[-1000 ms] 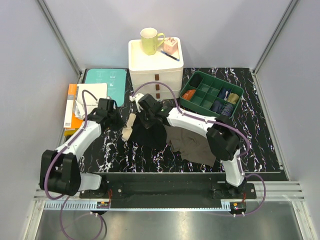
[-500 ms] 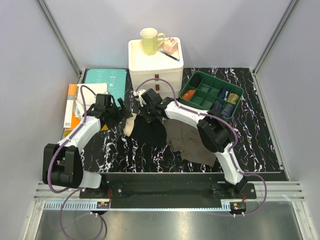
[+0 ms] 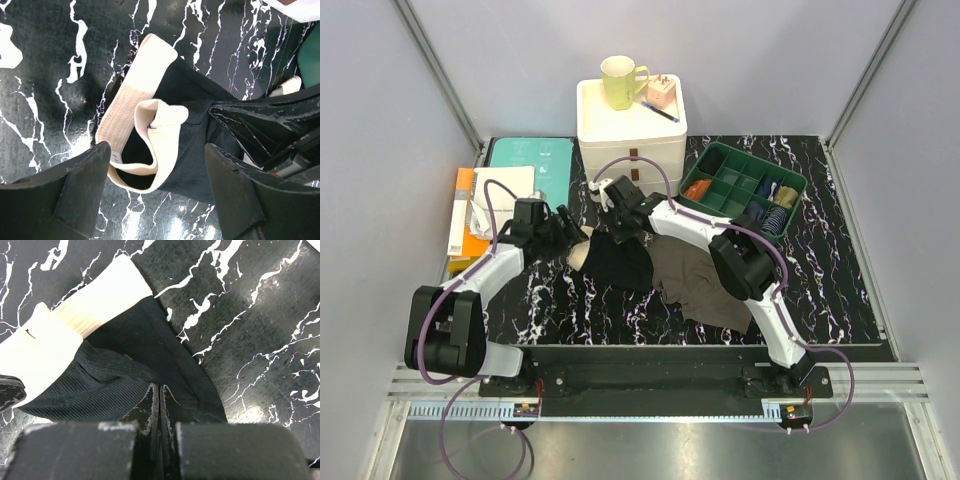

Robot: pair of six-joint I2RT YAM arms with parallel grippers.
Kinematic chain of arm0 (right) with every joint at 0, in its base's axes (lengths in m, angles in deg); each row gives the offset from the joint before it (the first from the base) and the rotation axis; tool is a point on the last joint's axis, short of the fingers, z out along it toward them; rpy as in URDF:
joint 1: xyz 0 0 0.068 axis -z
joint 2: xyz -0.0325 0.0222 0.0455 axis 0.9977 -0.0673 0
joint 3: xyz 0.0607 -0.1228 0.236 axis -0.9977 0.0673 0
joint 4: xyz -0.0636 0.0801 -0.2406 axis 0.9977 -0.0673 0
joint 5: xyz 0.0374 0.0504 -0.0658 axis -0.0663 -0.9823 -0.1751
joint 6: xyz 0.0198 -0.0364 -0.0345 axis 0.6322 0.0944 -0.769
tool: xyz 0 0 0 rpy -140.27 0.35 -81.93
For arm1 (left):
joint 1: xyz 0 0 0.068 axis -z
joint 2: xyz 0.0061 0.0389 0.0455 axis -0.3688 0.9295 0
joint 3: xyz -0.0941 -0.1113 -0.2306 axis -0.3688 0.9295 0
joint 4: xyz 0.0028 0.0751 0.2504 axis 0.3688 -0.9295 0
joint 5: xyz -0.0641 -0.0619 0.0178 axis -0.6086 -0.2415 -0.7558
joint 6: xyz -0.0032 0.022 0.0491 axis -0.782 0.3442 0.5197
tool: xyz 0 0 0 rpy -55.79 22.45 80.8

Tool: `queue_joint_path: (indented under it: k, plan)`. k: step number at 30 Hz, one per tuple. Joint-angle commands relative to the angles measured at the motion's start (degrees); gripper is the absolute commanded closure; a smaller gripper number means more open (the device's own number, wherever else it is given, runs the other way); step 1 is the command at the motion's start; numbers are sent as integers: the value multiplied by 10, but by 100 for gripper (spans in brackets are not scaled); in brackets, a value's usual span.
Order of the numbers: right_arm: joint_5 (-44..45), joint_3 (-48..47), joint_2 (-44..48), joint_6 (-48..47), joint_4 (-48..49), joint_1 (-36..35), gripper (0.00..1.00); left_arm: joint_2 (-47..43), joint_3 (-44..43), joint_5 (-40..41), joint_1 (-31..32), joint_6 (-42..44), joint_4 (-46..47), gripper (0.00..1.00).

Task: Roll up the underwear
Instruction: Fold the underwear at the center of the board.

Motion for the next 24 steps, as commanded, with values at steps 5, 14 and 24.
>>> queue_joint_path:
  k: [5, 14, 24]
  plan:
    - [-10, -28, -1, -3, 4, 13, 100, -2, 31, -17, -2, 0, 85, 30]
    - [-13, -41, -22, -5, 2, 17, 100, 30, 34, 17, -1, 8, 98, 31]
    - [0, -67, -46, -7, -3, 26, 99, 56, 33, 52, -1, 3, 114, 33]
